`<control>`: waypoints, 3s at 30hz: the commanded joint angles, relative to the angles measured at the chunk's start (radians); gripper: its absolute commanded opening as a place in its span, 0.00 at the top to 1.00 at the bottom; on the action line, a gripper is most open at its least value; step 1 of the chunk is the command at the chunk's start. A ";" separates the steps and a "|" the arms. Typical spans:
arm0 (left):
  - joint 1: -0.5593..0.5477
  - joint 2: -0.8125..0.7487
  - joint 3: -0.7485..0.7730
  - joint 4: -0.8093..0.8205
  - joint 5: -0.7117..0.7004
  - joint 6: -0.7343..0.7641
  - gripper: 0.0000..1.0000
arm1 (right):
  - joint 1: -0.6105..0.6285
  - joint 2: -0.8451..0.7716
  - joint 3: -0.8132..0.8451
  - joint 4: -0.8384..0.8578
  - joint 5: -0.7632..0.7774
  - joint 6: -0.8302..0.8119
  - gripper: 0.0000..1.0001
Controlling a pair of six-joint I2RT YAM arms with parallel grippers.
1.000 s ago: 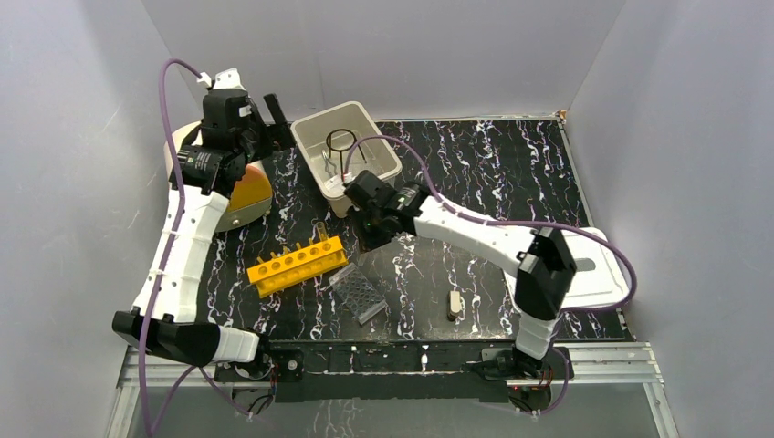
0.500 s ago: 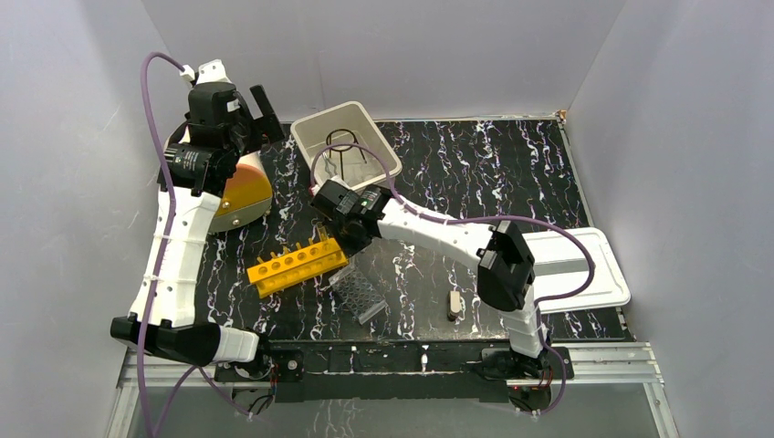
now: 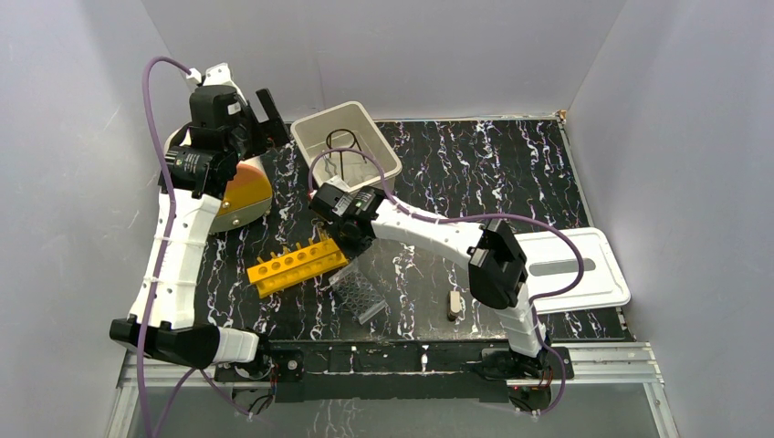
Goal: Organize the chemistry lab equipment
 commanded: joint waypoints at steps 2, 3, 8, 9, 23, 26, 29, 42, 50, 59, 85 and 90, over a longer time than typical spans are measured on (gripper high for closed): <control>0.003 -0.042 -0.011 0.012 0.023 0.000 0.02 | 0.001 0.000 0.018 0.031 0.007 -0.003 0.88; 0.004 -0.044 -0.012 0.012 0.023 0.001 0.02 | 0.001 -0.004 0.010 0.042 0.009 -0.002 0.88; 0.004 -0.052 -0.021 0.010 0.023 0.002 0.02 | 0.001 -0.002 -0.005 0.049 0.009 0.007 0.88; 0.004 -0.054 -0.023 0.010 0.023 0.004 0.02 | 0.001 0.000 -0.009 0.050 0.007 0.008 0.88; 0.003 -0.063 -0.031 0.005 0.024 0.004 0.02 | 0.001 -0.072 -0.123 0.160 0.035 0.055 0.78; 0.003 -0.065 -0.032 0.003 0.026 0.001 0.02 | 0.001 -0.077 -0.141 0.186 0.043 0.073 0.76; 0.004 -0.067 -0.038 0.002 0.028 0.000 0.02 | 0.001 -0.075 -0.143 0.191 0.046 0.080 0.75; 0.003 -0.072 -0.043 0.001 0.035 -0.006 0.02 | 0.001 -0.094 -0.137 0.187 0.052 0.091 0.60; 0.003 -0.073 -0.048 0.001 0.040 -0.008 0.02 | 0.000 -0.157 -0.145 0.209 0.043 0.103 0.52; 0.003 -0.086 -0.076 0.018 0.068 -0.010 0.02 | -0.120 -0.353 -0.332 0.373 -0.120 0.227 0.45; 0.004 -0.020 -0.091 0.036 0.113 -0.020 0.02 | -0.216 -0.111 -0.333 0.408 0.203 0.446 0.24; 0.003 -0.018 -0.084 0.036 0.103 -0.026 0.02 | -0.198 -0.045 -0.276 0.394 0.209 0.417 0.21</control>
